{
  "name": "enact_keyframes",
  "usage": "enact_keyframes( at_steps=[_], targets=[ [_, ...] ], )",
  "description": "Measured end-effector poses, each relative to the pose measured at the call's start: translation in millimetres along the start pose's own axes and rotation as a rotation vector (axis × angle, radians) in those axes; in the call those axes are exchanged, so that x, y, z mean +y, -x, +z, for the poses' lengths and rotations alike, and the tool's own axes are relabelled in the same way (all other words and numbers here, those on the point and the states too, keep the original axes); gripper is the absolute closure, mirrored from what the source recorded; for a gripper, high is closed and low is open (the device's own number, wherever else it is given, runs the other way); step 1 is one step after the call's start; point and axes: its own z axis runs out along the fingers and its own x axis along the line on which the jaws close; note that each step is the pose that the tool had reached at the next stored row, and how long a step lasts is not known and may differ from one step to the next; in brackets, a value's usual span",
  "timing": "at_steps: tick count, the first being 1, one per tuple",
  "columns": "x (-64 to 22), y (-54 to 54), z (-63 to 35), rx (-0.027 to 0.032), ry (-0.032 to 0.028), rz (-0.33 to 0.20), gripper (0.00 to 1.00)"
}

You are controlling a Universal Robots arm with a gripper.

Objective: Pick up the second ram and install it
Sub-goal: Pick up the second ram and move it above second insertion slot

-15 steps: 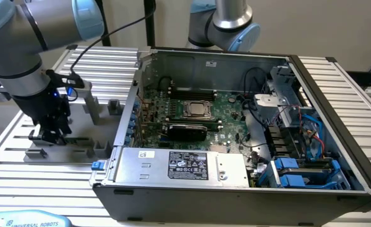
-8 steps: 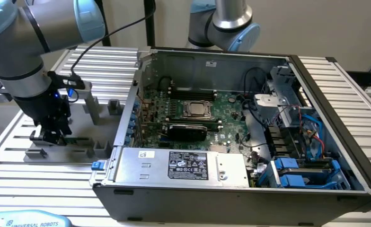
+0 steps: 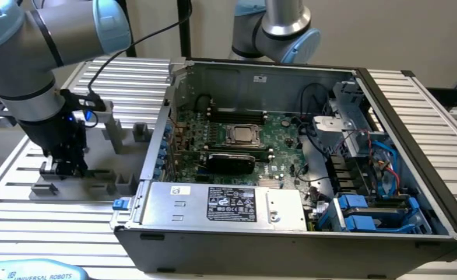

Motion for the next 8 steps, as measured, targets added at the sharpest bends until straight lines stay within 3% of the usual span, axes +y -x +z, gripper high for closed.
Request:
enact_keyframes(
  at_steps=[6, 7, 8],
  targets=[
    [-0.1, 0.2, 0.7, -0.0001, 0.0037, 0.0, 0.75],
    [-0.1, 0.2, 0.8, -0.0002, 0.004, 0.0, 0.83],
    [-0.1, 0.2, 0.8, -0.0002, 0.0046, 0.0, 0.83]
  ],
)
